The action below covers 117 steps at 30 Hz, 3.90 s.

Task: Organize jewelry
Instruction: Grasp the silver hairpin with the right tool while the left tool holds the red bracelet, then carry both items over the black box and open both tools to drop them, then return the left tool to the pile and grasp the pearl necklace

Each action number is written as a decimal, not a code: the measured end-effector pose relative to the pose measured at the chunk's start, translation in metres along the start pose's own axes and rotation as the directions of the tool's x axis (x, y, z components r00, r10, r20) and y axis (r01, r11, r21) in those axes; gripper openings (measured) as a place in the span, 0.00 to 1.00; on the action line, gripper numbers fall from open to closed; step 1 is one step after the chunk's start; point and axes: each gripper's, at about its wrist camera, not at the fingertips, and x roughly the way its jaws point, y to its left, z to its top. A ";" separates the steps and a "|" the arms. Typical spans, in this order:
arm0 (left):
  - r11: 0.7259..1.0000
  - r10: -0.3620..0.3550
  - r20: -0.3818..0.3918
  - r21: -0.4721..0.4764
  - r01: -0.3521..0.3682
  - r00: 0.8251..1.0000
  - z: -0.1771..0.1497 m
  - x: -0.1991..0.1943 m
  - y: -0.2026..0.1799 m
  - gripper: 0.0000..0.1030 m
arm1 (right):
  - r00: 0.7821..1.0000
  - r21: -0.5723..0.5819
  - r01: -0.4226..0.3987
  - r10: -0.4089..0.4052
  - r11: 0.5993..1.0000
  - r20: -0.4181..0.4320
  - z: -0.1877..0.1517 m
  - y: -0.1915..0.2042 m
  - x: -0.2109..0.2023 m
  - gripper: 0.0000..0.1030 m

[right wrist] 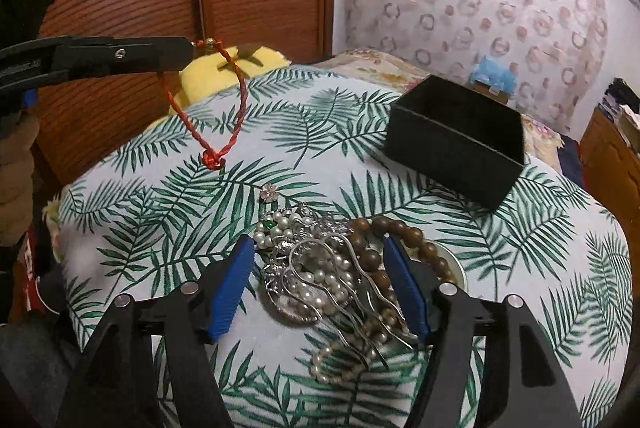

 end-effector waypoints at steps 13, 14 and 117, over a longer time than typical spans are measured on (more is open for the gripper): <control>1.000 -0.006 -0.025 -0.016 0.005 1.000 -0.014 0.010 0.006 0.06 | 0.996 -0.087 0.058 -0.063 0.994 -0.061 -0.002 0.009 0.019 0.69; 1.000 -0.006 -0.026 -0.015 0.006 1.000 -0.015 0.010 0.006 0.06 | 0.996 -0.088 0.056 -0.061 0.995 -0.061 -0.002 0.009 0.019 0.69; 0.992 -0.029 -0.145 0.116 0.046 0.989 0.025 0.084 -0.023 0.34 | 0.998 0.131 0.050 -0.056 0.990 0.043 -0.001 -0.089 -0.024 0.43</control>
